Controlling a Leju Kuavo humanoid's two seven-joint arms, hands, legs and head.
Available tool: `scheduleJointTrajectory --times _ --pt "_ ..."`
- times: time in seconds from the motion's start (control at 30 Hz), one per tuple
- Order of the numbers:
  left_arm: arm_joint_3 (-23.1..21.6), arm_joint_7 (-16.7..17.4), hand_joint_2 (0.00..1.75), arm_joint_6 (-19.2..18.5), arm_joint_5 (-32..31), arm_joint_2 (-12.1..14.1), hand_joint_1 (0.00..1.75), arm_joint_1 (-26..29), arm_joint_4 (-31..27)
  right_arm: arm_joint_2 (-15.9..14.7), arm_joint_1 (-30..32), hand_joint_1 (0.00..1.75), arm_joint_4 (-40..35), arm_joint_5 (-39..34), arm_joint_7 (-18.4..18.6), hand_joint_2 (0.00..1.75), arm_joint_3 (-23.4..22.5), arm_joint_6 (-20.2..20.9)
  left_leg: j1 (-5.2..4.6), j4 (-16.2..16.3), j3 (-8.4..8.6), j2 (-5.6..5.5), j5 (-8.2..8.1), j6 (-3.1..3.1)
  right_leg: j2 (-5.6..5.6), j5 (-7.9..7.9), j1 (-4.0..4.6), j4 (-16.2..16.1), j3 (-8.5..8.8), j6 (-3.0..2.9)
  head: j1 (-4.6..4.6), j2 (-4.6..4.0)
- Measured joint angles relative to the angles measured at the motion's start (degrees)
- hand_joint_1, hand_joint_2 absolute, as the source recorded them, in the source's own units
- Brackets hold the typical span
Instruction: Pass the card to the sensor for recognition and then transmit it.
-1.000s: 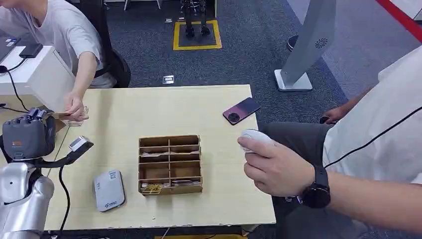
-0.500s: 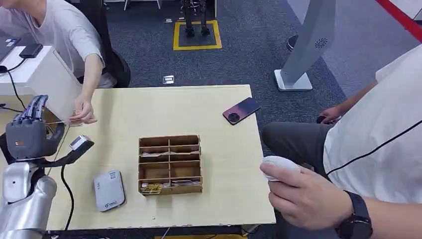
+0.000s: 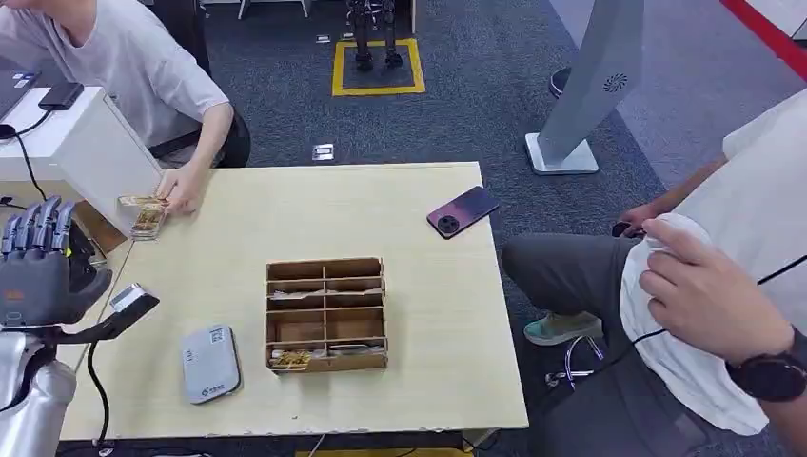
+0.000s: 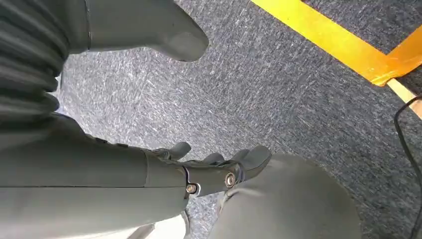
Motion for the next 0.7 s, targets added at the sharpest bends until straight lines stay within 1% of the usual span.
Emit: scheduleJointTrajectory --times 0.07,0.1,0.13,0.17,0.2,0.23,0.27,0.3,0.37,0.4,0.43,0.47,0.53,0.63,0.7 --pt "0.00 -0.06 1.75 -0.24 0.15 0.09 0.00 0.25 -0.33 0.02 -0.33 0.00 0.00 -0.02 -0.22 1.75 0.00 -0.09 -0.01 0.00 0.01 0.00 0.00 0.00 0.00 0.01 -0.01 0.00 0.01 0.00 0.00 0.00" --pt "0.00 -0.75 1.75 -1.25 1.12 0.07 0.00 0.52 -0.70 0.02 -0.46 0.00 0.00 -0.04 -0.22 1.75 0.00 -0.09 -0.01 0.01 0.02 0.01 0.00 0.00 0.01 0.01 -0.01 0.00 0.01 0.00 -0.04 0.00" --pt "-0.02 -2.34 1.75 -3.73 3.42 -0.04 0.00 1.03 -1.53 0.02 -0.50 0.00 0.00 -0.11 -0.20 1.75 0.00 -0.13 -0.02 0.01 0.03 0.02 0.00 0.00 0.02 0.01 -0.02 -0.01 0.00 0.00 0.00 0.00" --pt "-0.06 -4.25 1.75 -7.17 6.08 -0.52 0.00 2.04 -3.24 0.02 -0.48 0.00 0.00 -0.18 0.13 1.75 0.00 -0.15 -0.04 0.02 0.06 0.06 0.00 0.00 0.06 0.01 -0.03 -0.02 -0.01 0.00 -0.02 0.00" --pt "-0.47 -5.47 1.75 -9.96 7.77 -1.27 0.00 3.38 -5.08 0.02 -0.36 0.00 0.00 -0.26 0.48 1.75 -0.02 -0.24 -0.05 0.03 0.05 0.05 0.00 0.01 0.06 0.01 -0.04 -0.03 -0.03 0.00 -0.06 0.00" --pt "-1.54 -7.00 1.75 -13.52 8.66 -2.26 0.00 4.92 -8.91 0.02 -0.14 0.00 0.00 -0.33 0.96 1.75 -0.18 -0.29 -0.06 0.04 0.04 -0.01 -0.01 0.02 0.02 0.00 -0.05 -0.04 -0.02 0.01 -0.02 0.00" --pt "-3.03 -7.76 1.75 -15.79 8.15 -3.01 0.00 6.69 -11.45 0.00 0.03 0.00 -0.02 -0.35 1.25 1.75 -0.33 -0.33 -0.07 0.04 0.02 -0.05 -0.04 0.06 -0.04 -0.01 -0.07 -0.05 0.00 0.02 -0.02 0.00" --pt "-5.23 -7.31 1.75 -16.31 7.15 -3.56 0.00 8.43 -14.27 0.00 0.13 0.00 -0.02 -0.33 1.31 1.75 -0.57 -0.33 -0.08 0.04 0.01 -0.03 -0.07 0.10 -0.03 -0.02 -0.09 -0.05 -0.01 0.04 0.00 0.00" --pt "-10.52 -5.21 1.75 -16.11 6.14 -4.48 0.00 11.71 -19.40 0.00 0.30 0.00 -0.09 -0.31 1.35 1.75 -0.94 -0.33 -0.10 0.04 0.00 0.12 -0.15 0.15 0.15 -0.03 -0.11 -0.05 -0.03 0.05 0.02 0.00" --pt "-12.03 -4.81 1.75 -16.09 6.21 -4.76 0.00 12.61 -20.88 0.00 0.41 0.00 -0.09 -0.31 1.40 1.75 -1.05 -0.33 -0.10 0.04 0.00 0.15 -0.17 0.15 0.19 -0.03 -0.11 -0.06 -0.05 0.05 0.00 0.00" --pt "-13.47 -5.01 1.75 -16.15 6.65 -4.96 0.00 13.29 -22.21 0.00 0.56 0.00 -0.09 -0.31 1.42 1.75 -1.16 -0.33 -0.11 0.05 0.01 0.14 -0.17 0.15 0.18 -0.03 -0.11 -0.08 -0.06 0.06 0.00 0.00" --pt "-14.58 -5.97 1.75 -16.20 6.51 -5.14 0.00 13.74 -23.74 0.00 0.64 0.00 -0.09 -0.31 1.42 1.75 -1.29 -0.33 -0.12 0.05 0.01 0.13 -0.17 0.15 0.16 -0.04 -0.12 -0.08 -0.07 0.07 -0.02 0.00" --pt "-18.11 -6.58 1.75 -16.07 3.55 -5.66 0.00 14.35 -25.79 0.00 0.66 0.00 -0.11 -0.26 1.10 1.75 -1.49 -0.50 -0.13 0.05 0.01 0.05 -0.16 0.16 0.03 -0.05 -0.13 -0.08 -0.06 0.08 -0.02 0.00" --pt "-24.97 -3.03 1.75 -14.71 -3.24 -6.25 0.00 14.08 -26.93 0.00 0.31 0.00 -0.33 -0.33 -0.64 1.75 -1.71 -1.03 -0.12 0.05 0.02 0.03 -0.14 0.15 -0.01 -0.03 -0.12 -0.08 -0.03 0.08 0.00 0.00" --pt "-28.66 -0.45 1.75 -13.04 -5.53 -6.82 0.00 13.50 -27.17 0.00 0.04 0.00 -0.46 -0.33 -0.90 1.75 -1.94 -1.16 -0.12 0.05 0.04 0.09 -0.13 0.15 0.04 0.00 -0.12 -0.07 -0.03 0.10 0.00 0.00"
